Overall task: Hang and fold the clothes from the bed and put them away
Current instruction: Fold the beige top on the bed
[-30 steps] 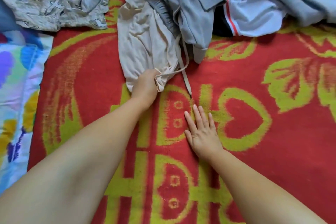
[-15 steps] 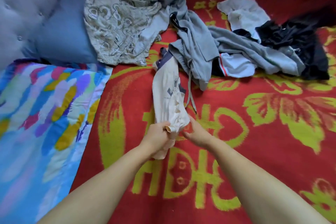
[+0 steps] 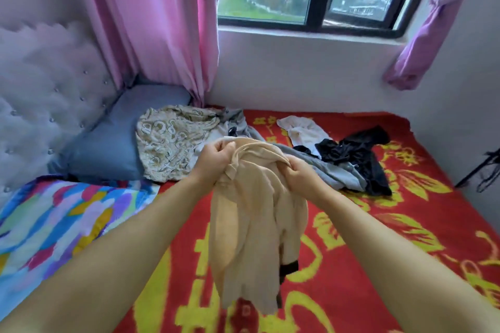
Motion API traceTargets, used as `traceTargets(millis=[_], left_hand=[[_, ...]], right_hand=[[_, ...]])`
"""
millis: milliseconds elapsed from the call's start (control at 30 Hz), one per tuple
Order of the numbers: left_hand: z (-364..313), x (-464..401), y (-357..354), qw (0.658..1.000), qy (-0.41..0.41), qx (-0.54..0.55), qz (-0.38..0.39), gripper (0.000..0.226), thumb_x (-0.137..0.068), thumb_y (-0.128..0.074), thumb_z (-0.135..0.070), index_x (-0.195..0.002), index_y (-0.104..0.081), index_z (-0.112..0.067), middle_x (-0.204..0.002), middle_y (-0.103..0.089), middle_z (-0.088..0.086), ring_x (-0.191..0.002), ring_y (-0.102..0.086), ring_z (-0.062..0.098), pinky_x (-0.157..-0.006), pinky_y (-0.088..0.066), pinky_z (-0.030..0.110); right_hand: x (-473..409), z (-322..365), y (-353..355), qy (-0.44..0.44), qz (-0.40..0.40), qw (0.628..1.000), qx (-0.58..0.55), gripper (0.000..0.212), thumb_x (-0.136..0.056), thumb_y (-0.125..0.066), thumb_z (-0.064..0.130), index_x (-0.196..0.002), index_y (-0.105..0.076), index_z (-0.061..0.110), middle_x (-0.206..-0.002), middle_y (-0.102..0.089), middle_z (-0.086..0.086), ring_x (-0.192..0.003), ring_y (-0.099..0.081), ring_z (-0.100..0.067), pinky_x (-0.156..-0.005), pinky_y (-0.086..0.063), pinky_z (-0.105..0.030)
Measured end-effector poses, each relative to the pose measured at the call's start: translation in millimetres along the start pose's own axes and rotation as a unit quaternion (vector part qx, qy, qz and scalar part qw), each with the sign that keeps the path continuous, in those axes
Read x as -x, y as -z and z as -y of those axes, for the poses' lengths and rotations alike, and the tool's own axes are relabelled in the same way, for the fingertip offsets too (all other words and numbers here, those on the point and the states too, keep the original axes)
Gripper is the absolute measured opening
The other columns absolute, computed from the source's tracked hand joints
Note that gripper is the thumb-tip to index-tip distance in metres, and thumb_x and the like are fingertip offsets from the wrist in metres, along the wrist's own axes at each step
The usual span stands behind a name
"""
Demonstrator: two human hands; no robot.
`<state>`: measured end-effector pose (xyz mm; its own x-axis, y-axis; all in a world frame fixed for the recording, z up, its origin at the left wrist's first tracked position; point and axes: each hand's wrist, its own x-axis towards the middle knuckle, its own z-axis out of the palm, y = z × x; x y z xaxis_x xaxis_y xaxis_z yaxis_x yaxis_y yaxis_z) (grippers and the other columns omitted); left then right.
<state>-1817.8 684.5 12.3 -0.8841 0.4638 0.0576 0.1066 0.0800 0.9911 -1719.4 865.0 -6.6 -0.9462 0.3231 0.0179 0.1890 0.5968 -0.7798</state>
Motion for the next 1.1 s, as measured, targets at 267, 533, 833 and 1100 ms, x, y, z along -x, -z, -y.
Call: traceTargets(millis=[267,533,833,1100], left_hand=[[-59,-6,-8,0.994,-0.006,0.104,-0.036,0.02,-0.099,-0.049,-0.017,-0.087,-0.064,-0.011,-0.083,-0.062,0.007,-0.075,-0.056,0.016,-0.069,-0.05,0.025],[-59,18,-33,0.996,-0.08,-0.035,0.024,0.03,-0.099,-0.05,-0.029,-0.124,-0.047,-0.014,-0.102,-0.055,0.0,-0.09,-0.052,0.014,-0.07,-0.043,0.011],[-1,70,-55,0.929,-0.215,-0.285,0.101,0.077,-0.078,-0.063,-0.053,-0.142,-0.028,-0.029,-0.143,-0.028,-0.002,-0.131,-0.03,0.016,-0.107,-0.031,0.031],[-20,35,-32,0.93,-0.187,-0.313,-0.048,0.028,-0.089,-0.057,-0.016,-0.116,-0.063,-0.012,-0.116,-0.043,0.009,-0.11,-0.041,0.028,-0.094,-0.036,0.029]], right_hand=[[16,61,63,0.019,-0.059,0.995,-0.081,0.024,-0.098,-0.045,0.013,-0.096,-0.063,-0.002,-0.086,-0.061,-0.008,-0.079,-0.053,-0.016,-0.072,-0.042,-0.033],[13,104,110,-0.011,-0.167,0.962,-0.217,0.022,-0.097,-0.039,0.013,-0.087,-0.057,0.007,-0.081,-0.056,-0.011,-0.072,-0.051,-0.021,-0.066,-0.043,-0.032],[2,152,145,-0.056,-0.29,0.845,-0.447,0.02,-0.097,-0.044,0.009,-0.092,-0.063,0.009,-0.087,-0.066,-0.008,-0.074,-0.065,-0.018,-0.057,-0.055,-0.024],[9,164,140,-0.053,-0.291,0.816,-0.496,0.019,-0.095,-0.046,0.006,-0.097,-0.065,0.008,-0.086,-0.064,-0.009,-0.072,-0.064,-0.019,-0.064,-0.057,-0.029]])
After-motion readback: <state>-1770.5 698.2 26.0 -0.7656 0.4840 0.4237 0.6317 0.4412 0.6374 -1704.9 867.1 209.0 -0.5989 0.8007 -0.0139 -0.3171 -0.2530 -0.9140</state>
